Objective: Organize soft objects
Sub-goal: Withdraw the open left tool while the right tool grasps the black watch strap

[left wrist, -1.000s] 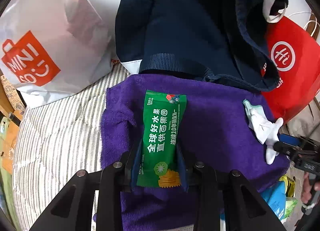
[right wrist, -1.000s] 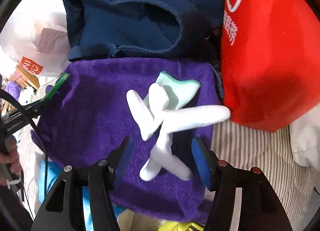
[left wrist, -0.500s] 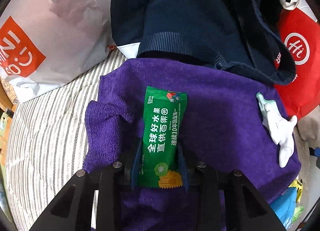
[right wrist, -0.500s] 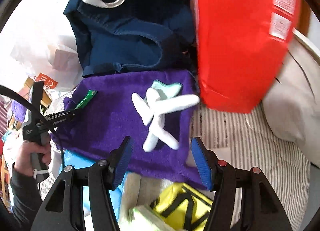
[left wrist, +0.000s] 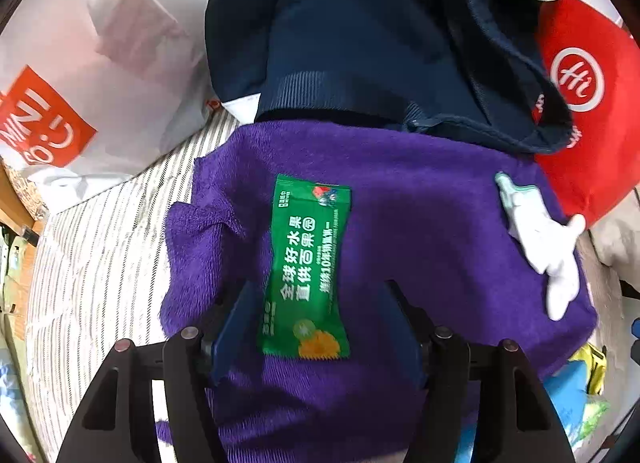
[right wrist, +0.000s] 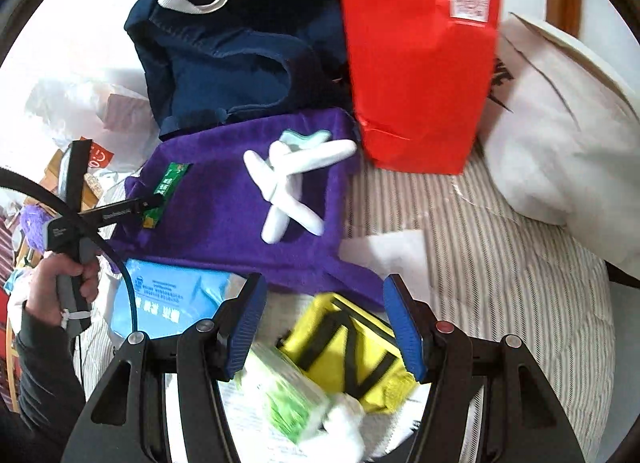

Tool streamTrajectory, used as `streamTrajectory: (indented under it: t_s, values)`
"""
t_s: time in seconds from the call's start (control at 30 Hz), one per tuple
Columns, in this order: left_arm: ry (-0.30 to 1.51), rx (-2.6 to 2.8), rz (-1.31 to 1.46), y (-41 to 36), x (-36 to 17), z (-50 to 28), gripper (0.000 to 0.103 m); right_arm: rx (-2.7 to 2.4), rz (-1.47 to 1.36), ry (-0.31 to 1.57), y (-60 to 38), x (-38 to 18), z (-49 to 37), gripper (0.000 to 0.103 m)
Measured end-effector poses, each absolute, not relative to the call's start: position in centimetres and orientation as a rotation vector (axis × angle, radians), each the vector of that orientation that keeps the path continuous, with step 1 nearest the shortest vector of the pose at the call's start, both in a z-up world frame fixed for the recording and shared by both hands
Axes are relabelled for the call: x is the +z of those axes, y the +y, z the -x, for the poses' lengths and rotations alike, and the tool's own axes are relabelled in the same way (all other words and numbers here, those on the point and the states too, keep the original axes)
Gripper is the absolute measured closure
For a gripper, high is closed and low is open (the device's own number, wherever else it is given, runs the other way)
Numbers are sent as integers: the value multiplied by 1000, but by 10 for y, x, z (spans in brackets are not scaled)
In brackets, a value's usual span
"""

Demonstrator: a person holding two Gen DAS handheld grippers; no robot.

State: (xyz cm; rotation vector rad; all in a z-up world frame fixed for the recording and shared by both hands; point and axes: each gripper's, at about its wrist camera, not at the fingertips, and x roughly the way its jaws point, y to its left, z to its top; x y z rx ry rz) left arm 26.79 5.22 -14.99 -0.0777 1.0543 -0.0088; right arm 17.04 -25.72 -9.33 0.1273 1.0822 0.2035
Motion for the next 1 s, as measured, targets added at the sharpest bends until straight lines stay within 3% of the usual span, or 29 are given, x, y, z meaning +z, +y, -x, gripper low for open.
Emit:
streamTrajectory:
  t_s: [0.4, 0.7, 0.97, 1.0]
  values:
    - [987, -18, 95, 58, -106, -205, 39, 79, -109, 1104, -308, -97, -130, 43]
    - [989, 3, 104, 62, -101, -159, 39, 30, -117, 1192, -328, -136, -97, 43]
    - [1003, 26, 100, 65, -104, -126, 39, 35, -30, 1200, -311, -169, -94, 50]
    - [1007, 27, 99, 65, -105, -124, 39, 28, 2, 1188, -308, -169, -93, 56]
